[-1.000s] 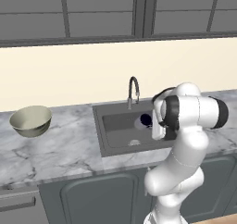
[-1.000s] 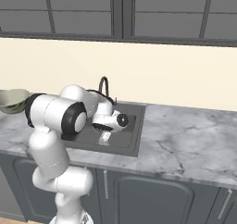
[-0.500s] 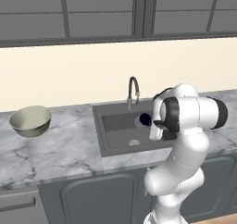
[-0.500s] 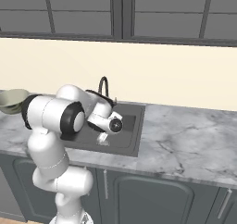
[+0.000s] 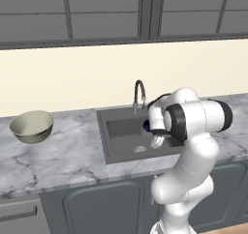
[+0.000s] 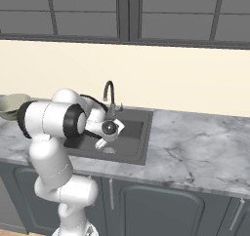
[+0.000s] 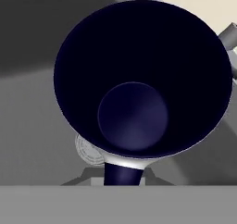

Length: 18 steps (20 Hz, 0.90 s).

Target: Pick the mug and place it in the sink. Pick the bowl and place it in the open cabinet and then close the cabinet.

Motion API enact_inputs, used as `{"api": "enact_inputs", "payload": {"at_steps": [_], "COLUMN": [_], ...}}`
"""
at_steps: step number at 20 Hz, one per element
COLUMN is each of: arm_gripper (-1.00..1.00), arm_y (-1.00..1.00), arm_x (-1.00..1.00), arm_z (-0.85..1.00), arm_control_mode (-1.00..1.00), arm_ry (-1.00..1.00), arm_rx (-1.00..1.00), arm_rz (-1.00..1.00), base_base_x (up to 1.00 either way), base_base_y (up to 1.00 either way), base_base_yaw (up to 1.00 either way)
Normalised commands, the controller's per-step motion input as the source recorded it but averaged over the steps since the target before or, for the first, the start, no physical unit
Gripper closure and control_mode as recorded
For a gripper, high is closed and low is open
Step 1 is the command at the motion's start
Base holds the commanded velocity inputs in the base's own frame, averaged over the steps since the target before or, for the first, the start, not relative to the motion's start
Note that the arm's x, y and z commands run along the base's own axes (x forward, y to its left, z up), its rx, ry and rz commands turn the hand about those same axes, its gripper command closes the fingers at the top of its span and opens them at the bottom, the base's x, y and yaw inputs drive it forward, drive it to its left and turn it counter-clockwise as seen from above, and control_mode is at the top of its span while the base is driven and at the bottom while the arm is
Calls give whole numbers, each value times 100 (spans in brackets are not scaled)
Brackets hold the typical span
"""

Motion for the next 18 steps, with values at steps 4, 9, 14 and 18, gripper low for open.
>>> {"api": "enact_inputs", "payload": {"at_steps": [4,9,14,18], "arm_gripper": [100,100,100,100], "arm_y": [0,1,0,5], "arm_x": [-21,-8,0,3], "arm_z": [-9,-13,-15,-6], "arm_control_mode": [-100,-100,-100,-100], "arm_ry": [12,12,18,18], "arm_rx": [9,9,9,6], "arm_rz": [-16,-15,-15,-15], "base_base_x": [0,0,0,0], "base_base_y": [0,0,0,0], "base_base_yaw": [0,0,0,0]}}
